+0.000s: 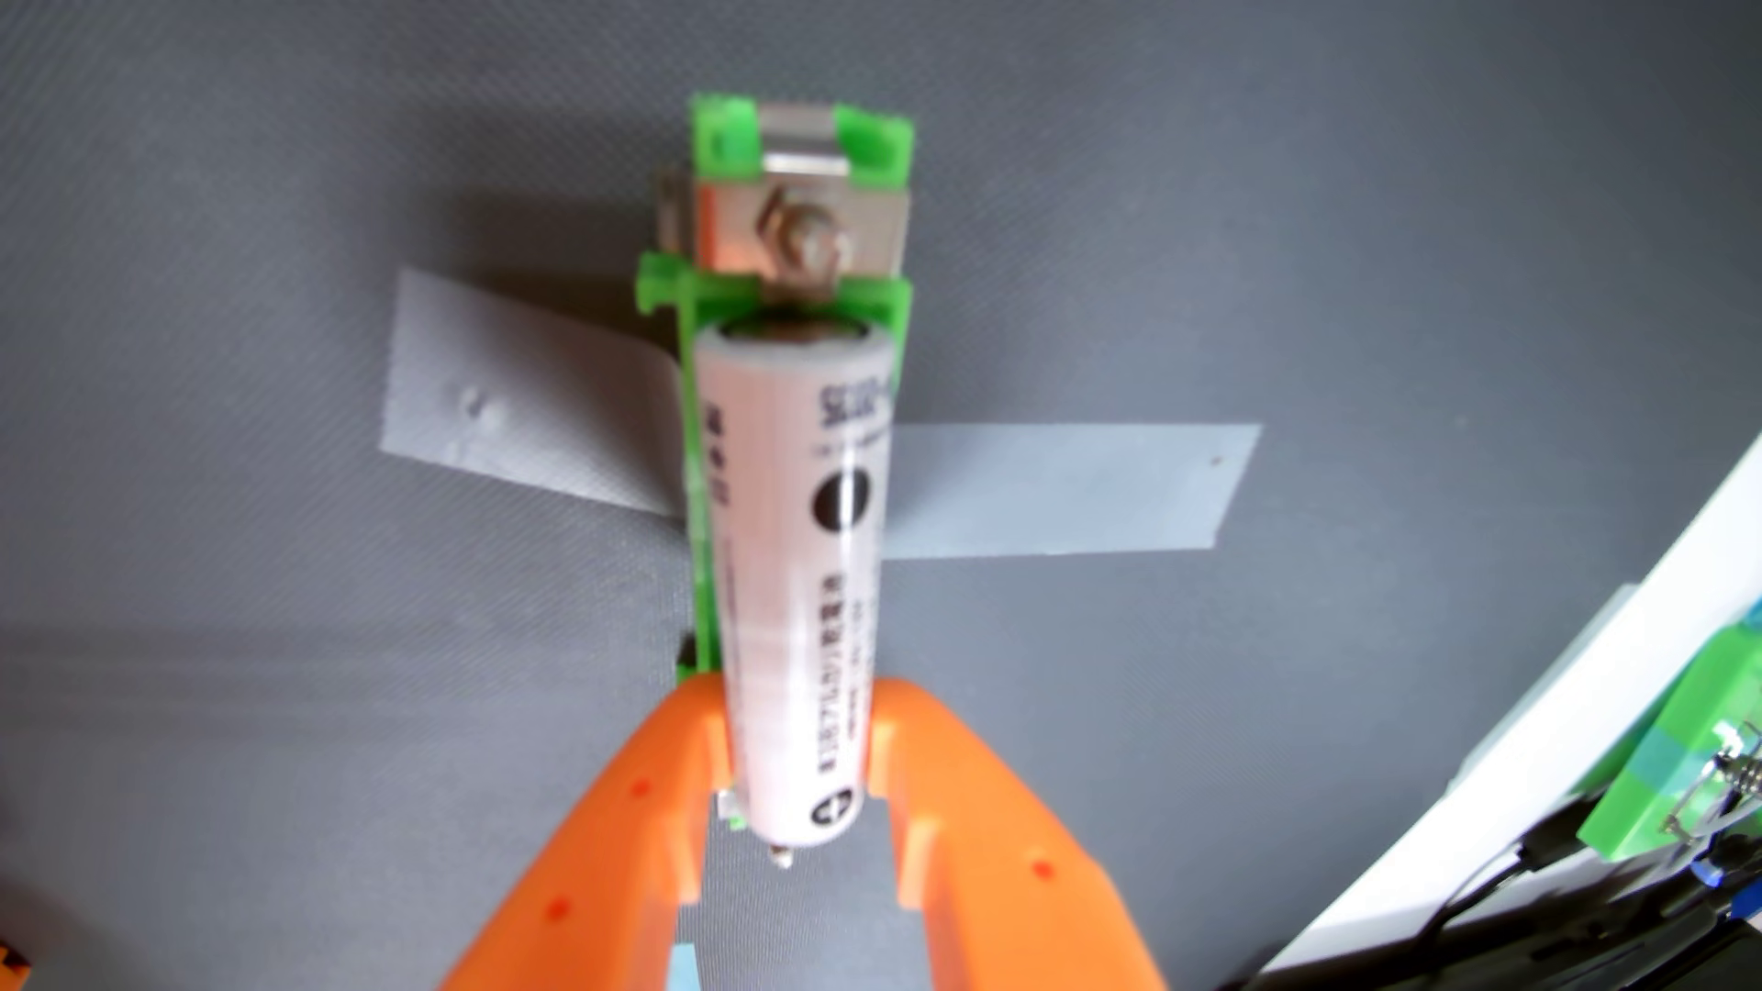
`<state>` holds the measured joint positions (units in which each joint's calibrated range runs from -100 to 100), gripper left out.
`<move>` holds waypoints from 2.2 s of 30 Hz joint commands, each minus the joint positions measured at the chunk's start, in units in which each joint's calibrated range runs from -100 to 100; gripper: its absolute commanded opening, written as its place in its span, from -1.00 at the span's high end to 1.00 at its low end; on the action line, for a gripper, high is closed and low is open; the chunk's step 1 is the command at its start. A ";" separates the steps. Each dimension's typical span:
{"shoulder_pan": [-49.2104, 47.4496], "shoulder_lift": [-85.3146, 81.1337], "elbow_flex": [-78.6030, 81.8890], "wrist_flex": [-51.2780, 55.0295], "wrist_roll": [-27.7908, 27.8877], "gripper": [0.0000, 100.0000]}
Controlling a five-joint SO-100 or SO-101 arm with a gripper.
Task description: Insert Battery
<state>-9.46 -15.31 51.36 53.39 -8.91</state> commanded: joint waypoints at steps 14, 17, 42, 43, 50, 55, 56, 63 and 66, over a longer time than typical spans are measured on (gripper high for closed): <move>0.25 -1.16 0.65 -0.38 0.01 0.97; 0.25 -1.16 0.65 -0.38 0.01 0.97; 0.02 -1.16 0.65 -0.38 0.21 0.96; 0.02 -1.16 0.65 -0.38 0.21 0.96; 0.14 -1.16 0.65 -0.13 0.01 0.82; 0.14 -1.16 1.01 0.12 -0.05 0.65; 0.14 -1.24 1.46 -0.13 -0.05 0.63; -1.16 -1.91 1.46 0.38 -0.05 0.63; -2.93 -1.91 -1.15 2.50 0.21 0.63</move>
<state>-10.86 -15.64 53.89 53.81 -8.81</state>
